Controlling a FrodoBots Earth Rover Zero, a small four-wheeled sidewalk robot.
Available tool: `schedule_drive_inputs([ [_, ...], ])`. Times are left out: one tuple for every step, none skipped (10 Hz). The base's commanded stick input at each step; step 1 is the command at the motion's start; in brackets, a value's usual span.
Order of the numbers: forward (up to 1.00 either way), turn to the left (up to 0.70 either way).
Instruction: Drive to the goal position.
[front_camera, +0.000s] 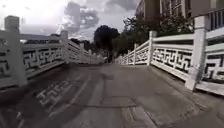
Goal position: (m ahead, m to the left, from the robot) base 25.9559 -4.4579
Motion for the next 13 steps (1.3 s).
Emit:
schedule_drive_inputs([
  [0.45, 0.0],
  [0.45, 0.0],
  [0.45, 0.0],
  [0.45, 0.0],
  [0.45, 0.0],
  [0.45, 0.0],
  [0.45, 0.0],
  [0.45, 0.0],
  [0.45, 0.0],
  [0.45, 0.0],
  [0.45, 0.0],
  [0.45, 0.0],
  [0.45, 0.0],
])
